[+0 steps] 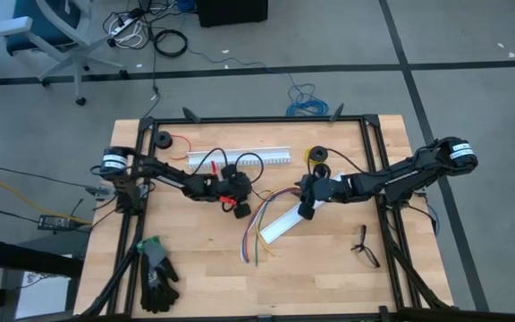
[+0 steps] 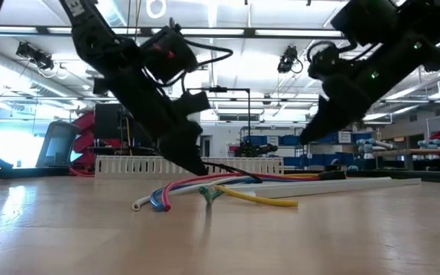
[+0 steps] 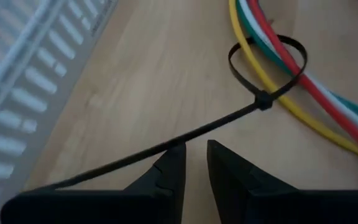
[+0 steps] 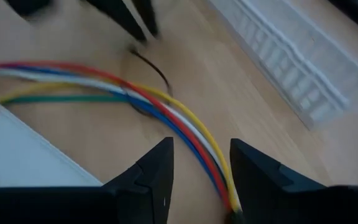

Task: Ziptie cables
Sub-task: Wrap the cables together using the black zip tie

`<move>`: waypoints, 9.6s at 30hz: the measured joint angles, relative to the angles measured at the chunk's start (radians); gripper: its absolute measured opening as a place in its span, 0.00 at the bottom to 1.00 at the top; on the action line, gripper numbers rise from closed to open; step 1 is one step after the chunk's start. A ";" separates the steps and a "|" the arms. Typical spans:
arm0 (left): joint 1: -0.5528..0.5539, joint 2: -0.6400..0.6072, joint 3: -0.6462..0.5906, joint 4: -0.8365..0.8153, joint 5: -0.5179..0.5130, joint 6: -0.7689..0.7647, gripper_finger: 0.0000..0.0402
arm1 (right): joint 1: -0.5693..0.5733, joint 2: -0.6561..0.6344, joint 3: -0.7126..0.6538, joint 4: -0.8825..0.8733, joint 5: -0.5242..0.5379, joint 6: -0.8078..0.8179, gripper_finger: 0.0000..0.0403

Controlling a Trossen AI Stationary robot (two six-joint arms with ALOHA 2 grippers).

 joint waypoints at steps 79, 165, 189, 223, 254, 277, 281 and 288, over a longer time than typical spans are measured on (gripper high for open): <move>-0.007 -0.330 -0.294 0.162 -0.100 -0.058 0.18 | -0.141 0.443 0.400 0.003 -0.233 -0.057 0.27; 0.009 0.288 -0.235 1.340 -0.012 -0.847 0.16 | 0.090 0.462 0.303 0.254 0.291 -0.023 0.01; 0.038 0.287 -0.235 1.365 0.112 -0.708 0.01 | 0.071 0.462 0.303 0.173 0.214 0.032 0.08; 0.125 -0.003 -0.232 0.859 0.236 -0.263 0.00 | 0.029 0.389 0.303 0.084 0.172 -0.033 0.21; 0.053 -0.025 -0.096 0.620 0.071 -0.145 0.00 | -0.070 0.395 0.303 0.165 0.037 -0.101 0.06; 0.063 -0.024 -0.095 0.728 0.045 -0.139 0.00 | -0.112 0.403 0.303 0.063 -0.029 -0.023 0.00; 0.068 -0.024 -0.095 0.765 0.045 -0.139 0.00 | -0.111 0.403 0.303 0.051 -0.029 -0.020 0.00; 0.068 -0.025 -0.094 0.700 0.031 -0.138 0.00 | -0.109 0.403 0.303 0.049 -0.029 -0.022 0.00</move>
